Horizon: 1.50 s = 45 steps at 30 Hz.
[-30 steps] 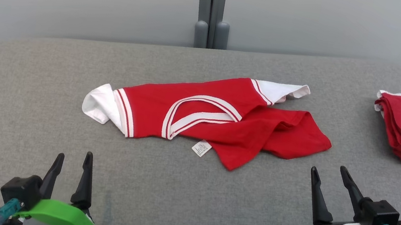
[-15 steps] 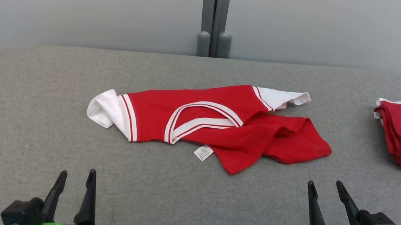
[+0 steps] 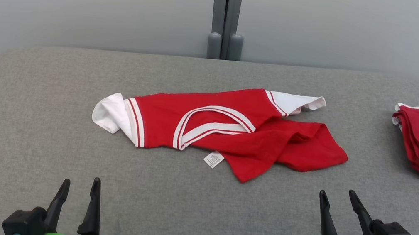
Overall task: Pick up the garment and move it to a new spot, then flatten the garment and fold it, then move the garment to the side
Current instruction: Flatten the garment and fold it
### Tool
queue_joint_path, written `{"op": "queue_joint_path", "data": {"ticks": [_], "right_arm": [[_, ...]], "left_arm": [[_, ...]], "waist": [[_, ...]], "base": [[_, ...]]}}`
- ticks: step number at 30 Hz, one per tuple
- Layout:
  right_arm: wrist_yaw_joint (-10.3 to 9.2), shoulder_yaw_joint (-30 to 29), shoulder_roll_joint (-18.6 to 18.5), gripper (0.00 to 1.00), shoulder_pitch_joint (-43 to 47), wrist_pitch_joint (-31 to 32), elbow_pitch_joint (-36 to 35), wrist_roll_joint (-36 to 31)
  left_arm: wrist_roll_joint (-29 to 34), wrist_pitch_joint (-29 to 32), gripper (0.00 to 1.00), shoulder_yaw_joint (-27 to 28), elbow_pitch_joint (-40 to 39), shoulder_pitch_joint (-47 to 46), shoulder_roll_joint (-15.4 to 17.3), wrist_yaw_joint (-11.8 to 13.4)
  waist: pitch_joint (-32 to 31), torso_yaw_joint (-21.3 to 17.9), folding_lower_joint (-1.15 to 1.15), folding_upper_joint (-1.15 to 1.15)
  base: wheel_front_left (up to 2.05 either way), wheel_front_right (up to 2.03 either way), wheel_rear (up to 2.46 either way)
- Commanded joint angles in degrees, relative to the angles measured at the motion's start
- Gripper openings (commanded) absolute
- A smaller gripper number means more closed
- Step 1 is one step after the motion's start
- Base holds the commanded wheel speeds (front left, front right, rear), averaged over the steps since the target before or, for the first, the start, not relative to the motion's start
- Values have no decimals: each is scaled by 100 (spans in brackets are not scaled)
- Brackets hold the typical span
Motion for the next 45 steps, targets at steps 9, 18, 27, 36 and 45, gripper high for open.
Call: {"op": "queue_joint_path", "data": {"ticks": [9,18,27,36,45], "right_arm": [[-9,9,-22,100,-75,-29,31,32],[-9,12,-22,100,-159,-29,-15,-14],[-9,138,-23,100,-505,-29,-62,-147],[-9,254,-22,100,-757,-29,-95,-185],[-9,356,-22,100,-923,-29,-99,-158]], "left_arm": [[146,-2,100,-57,67,-136,-4,-44],[491,-2,100,-380,346,-502,65,-83],[871,120,100,-1213,1467,-1903,418,-133],[792,97,100,-2161,2634,-3113,453,-129],[646,73,100,-2462,3694,-3909,411,-129]], "waist": [[48,-21,0,0],[245,-68,0,0],[823,-260,0,0],[1325,-492,0,0],[1602,-643,0,0]], "base": [[0,0,0],[0,0,0],[0,0,0],[0,0,0],[0,0,0]]}}
